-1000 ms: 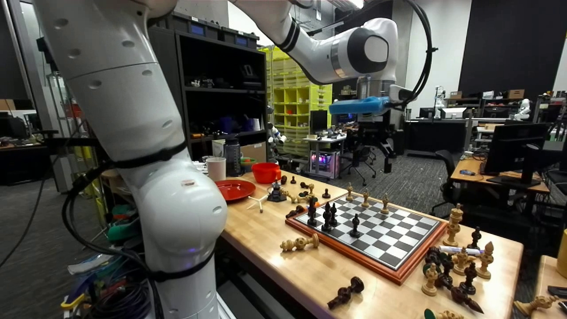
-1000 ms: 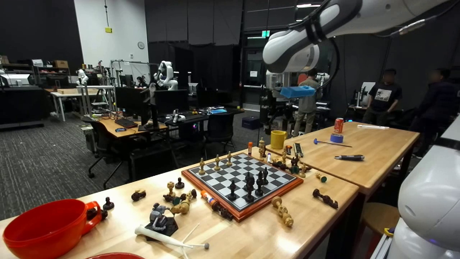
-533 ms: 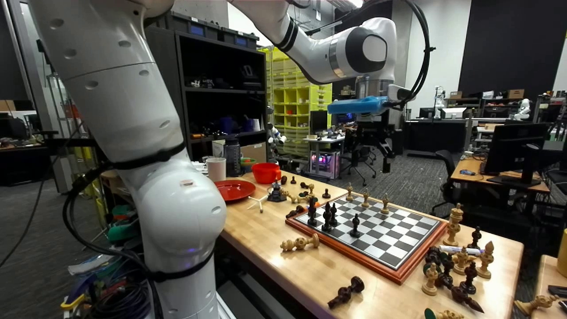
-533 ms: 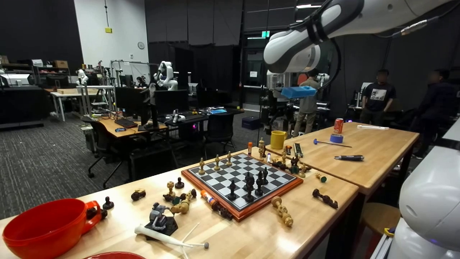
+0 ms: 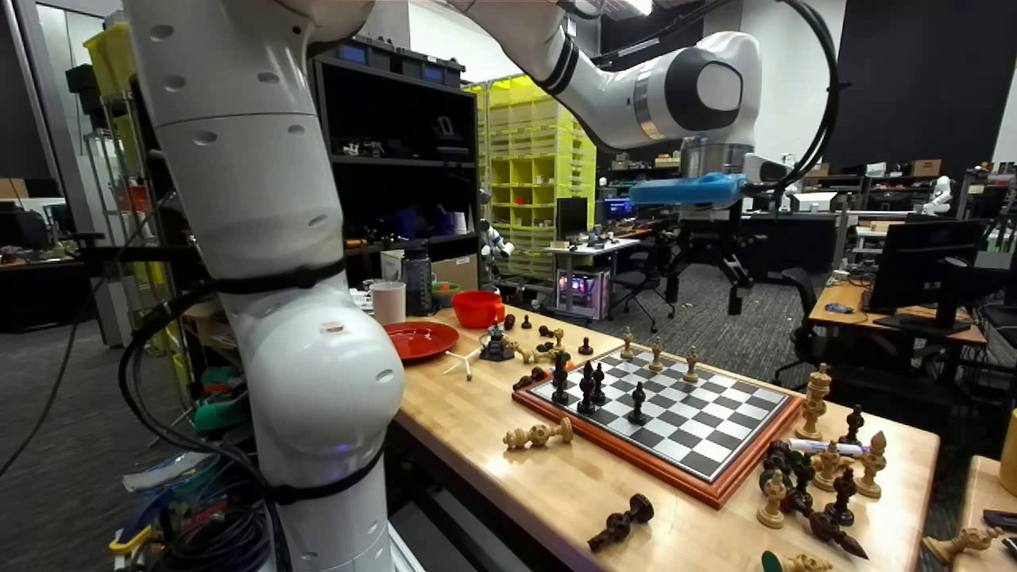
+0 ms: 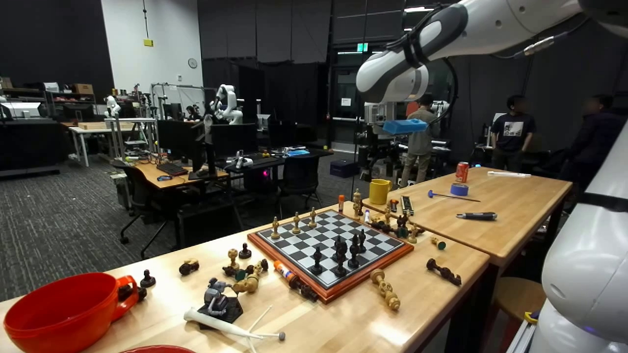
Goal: Move the brown chess piece to the left
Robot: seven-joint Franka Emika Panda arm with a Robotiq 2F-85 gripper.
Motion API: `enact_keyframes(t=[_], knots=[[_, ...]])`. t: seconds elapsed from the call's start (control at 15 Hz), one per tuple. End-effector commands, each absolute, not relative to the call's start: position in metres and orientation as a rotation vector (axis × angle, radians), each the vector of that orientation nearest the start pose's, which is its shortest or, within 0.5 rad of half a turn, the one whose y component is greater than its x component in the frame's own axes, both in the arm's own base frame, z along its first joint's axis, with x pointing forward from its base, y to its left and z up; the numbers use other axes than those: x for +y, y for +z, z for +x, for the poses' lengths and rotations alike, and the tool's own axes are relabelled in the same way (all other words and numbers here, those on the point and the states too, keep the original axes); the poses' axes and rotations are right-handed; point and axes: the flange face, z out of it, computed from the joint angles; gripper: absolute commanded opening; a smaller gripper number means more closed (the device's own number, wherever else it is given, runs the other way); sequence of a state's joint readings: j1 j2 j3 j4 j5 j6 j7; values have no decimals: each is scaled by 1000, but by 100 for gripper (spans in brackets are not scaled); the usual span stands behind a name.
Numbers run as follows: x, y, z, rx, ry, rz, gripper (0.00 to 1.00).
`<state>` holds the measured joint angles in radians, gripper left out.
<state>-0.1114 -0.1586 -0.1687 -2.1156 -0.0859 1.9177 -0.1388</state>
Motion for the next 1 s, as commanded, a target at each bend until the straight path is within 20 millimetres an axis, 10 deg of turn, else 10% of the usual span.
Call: enact_keyframes(t=[0.0,0.93], knots=[[-176,478,513,152,108,-3147,100],[-230,440,606,220,231,-3127,100]])
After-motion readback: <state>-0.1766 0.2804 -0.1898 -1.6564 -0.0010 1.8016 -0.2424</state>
